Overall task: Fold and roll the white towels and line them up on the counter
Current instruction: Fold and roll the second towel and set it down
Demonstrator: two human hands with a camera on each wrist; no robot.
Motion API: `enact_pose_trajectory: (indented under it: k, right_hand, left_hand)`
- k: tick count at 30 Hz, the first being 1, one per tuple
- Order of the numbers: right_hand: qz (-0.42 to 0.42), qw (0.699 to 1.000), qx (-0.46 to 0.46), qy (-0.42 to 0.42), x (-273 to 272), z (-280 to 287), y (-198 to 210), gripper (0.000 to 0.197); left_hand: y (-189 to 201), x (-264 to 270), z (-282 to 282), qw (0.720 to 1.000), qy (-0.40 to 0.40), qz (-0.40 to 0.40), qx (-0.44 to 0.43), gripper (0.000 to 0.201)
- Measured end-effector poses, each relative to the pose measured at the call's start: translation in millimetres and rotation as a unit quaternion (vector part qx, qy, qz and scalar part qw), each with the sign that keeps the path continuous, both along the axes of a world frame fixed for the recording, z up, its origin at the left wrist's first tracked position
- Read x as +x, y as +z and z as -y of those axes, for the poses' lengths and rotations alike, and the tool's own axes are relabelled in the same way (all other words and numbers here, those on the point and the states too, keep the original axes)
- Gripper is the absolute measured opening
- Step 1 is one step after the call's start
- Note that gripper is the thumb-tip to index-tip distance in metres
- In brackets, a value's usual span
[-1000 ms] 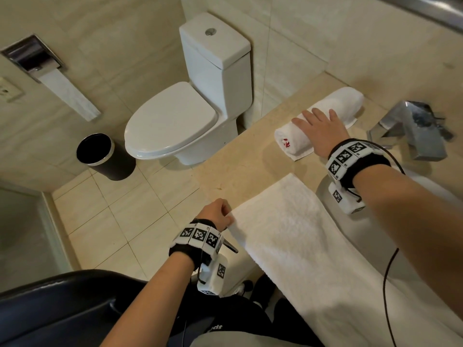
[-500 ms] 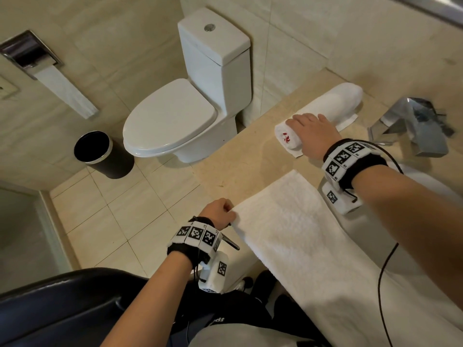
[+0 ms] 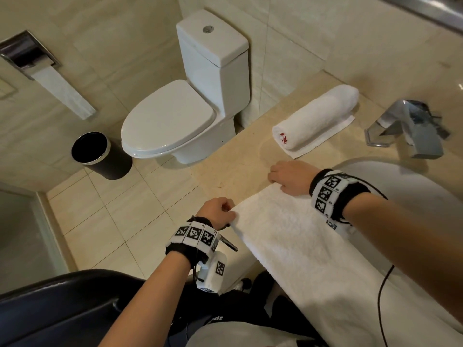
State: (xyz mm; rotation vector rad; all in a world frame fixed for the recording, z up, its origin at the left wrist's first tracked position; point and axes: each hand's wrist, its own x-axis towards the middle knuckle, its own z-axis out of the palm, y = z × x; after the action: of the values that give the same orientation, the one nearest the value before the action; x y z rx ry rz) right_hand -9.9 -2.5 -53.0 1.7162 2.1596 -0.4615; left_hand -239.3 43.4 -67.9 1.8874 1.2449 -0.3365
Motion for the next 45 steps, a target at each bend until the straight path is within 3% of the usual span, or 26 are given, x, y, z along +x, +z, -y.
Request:
enact_pose_trajectory:
  k: [4,7,9,11,14,18,21,23,25,29,34,37,41,45]
  right_hand:
    - [0.011,1.0,-0.014,-0.025,1,1,-4,0.031]
    - [0.022,1.0,-0.012,-0.015,-2,-2,-4,0.032]
    - [0.026,1.0,-0.004,-0.005,-2,-3,-4,0.034]
    - [0.026,1.0,0.004,-0.001,-4,-4,-4,0.036]
    - [0.034,0.999,0.01,-0.001,-5,-2,-4,0.031]
    - [0.053,0.998,0.036,-0.004,-7,7,-4,0.022]
    - [0.08,0.995,0.029,0.054,-8,15,-3,0.028]
    - [0.104,0.988,0.048,0.106,-12,20,3,0.022]
    - [0.113,0.984,0.056,0.128,-13,25,7,0.019]
    - [0.109,0.992,-0.02,0.062,-7,39,4,0.029]
    - [0.032,0.998,-0.013,-0.05,-8,27,3,0.029]
    - [0.052,0.998,-0.006,-0.032,-16,19,5,0.039]
    - [0.125,0.991,-0.007,0.04,-19,16,4,0.03]
    - [0.137,0.99,-0.006,0.043,-22,15,5,0.03]
  left_hand:
    - [-3,-1,2,0.999,0.013,0.006,0.05,0.019]
    - [-2,2,5,0.995,-0.035,0.002,0.096,0.01]
    - [0,3,8,0.986,-0.091,-0.006,0.136,0.024]
    - [1,2,11,0.971,-0.163,-0.012,0.173,0.034]
    - [6,0,14,0.939,-0.273,-0.016,0.209,0.009]
    - [6,3,17,0.901,-0.367,-0.061,0.222,0.018]
    - [5,7,23,0.864,-0.437,-0.11,0.225,0.014]
    - [7,9,25,0.844,-0.467,-0.129,0.228,0.017]
    - [10,11,27,0.839,-0.473,-0.139,0.229,0.018]
    - [12,13,27,0.875,-0.415,-0.137,0.209,0.029]
    - [8,9,7,0.963,-0.241,-0.06,0.103,0.02]
    - [8,10,9,0.975,-0.195,-0.032,0.103,0.016]
    - [2,10,15,0.984,-0.142,-0.054,0.094,0.018]
    - [5,15,17,0.988,-0.125,-0.056,0.077,0.012]
